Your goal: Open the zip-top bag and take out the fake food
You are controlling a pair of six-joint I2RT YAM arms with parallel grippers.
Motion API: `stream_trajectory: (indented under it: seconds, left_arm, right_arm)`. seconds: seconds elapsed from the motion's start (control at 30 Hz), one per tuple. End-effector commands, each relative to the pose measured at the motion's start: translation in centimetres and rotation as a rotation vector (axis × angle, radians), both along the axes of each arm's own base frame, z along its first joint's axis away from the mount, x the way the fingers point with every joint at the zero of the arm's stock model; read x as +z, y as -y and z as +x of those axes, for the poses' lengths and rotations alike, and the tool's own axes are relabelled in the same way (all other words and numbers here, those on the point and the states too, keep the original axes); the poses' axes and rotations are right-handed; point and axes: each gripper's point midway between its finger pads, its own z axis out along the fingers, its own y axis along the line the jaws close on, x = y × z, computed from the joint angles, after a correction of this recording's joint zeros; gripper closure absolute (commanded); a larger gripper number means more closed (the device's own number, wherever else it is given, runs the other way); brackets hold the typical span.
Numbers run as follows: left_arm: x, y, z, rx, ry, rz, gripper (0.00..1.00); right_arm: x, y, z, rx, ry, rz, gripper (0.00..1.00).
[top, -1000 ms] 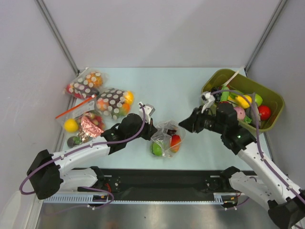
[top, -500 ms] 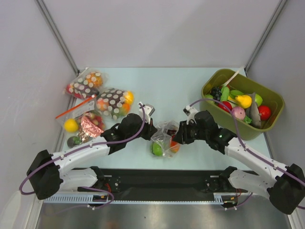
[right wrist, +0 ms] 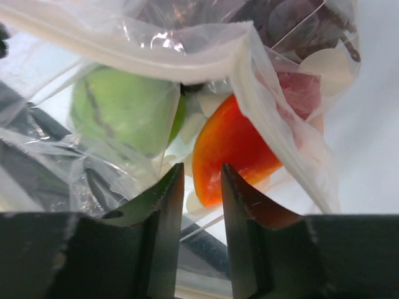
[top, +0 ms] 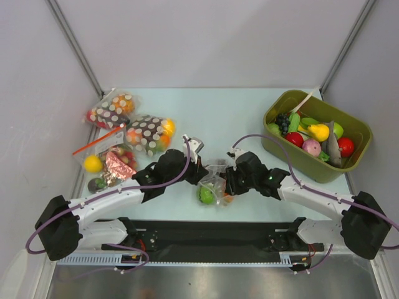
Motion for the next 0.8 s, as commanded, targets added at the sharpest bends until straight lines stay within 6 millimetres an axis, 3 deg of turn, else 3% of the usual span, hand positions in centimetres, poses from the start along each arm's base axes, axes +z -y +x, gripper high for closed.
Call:
stream_trajectory:
  seconds: [0.0, 0.13, 0.27, 0.77]
  left_arm:
    - [1.0, 0.8, -0.2, -0.018, 0.007, -0.06, 1.0]
    - [0.8, 0.7, -0.3, -0.021, 0.006, -0.058, 1.0]
    - [0.8, 0.7, -0.5, -0.029, 0.009, -0.061, 1.0]
    - [0.8, 1.0, -1.0, -0.066, 0.011, -0.076, 1.0]
  right_arm:
    - [0.2, -0.2, 1.0, -0.06, 0.04, -0.044, 0.62]
    - [-0.1, 0.3, 1.0, -0.1, 0.07, -0.118, 0.44]
    - [-1.0, 0.7, 1.1, -0.121, 0.067, -0.142, 0.34]
    - [-3.7, 0.0, 3.3, -0.187, 0.122, -0.134, 0.25]
